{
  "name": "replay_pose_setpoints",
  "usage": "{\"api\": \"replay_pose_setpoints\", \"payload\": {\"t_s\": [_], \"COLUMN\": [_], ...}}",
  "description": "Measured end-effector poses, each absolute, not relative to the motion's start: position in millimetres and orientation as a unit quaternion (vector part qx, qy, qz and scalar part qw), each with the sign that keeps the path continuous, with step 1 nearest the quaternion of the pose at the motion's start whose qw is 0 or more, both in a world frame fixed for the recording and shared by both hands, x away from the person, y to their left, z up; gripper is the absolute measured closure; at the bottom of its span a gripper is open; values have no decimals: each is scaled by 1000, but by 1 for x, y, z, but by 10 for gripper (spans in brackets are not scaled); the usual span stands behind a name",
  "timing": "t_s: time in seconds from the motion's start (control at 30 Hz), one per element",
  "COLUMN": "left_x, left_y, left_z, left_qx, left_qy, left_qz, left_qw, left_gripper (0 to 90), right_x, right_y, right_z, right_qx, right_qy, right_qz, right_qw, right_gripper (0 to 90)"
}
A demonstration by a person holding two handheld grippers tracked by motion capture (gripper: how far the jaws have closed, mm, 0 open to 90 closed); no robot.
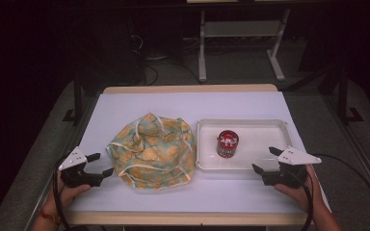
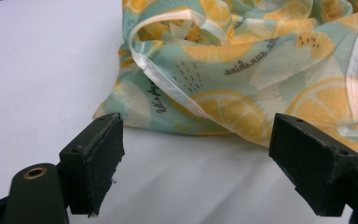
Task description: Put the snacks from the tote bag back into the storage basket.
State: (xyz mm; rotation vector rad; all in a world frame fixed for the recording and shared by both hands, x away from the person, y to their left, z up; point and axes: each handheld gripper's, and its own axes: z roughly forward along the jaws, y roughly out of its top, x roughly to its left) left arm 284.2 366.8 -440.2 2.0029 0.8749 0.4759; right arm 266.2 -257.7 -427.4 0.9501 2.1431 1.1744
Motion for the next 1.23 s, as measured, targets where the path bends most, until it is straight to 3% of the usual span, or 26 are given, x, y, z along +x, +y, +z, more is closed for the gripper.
{"api": "replay_pose_setpoints", "payload": {"t_s": [1.23], "left_x": [289], "left_y": [361], "left_z": [-441], "left_qx": [803], "left_qy": [357], "left_qz": [184], "left_qw": [441], "left_gripper": [167], "right_x": [267], "right_y": [-266], "right_z": [-430], "right_qx": [358], "right_qy": [787], "right_qz": [435], "right_qw": [253], "right_gripper": [156]}}
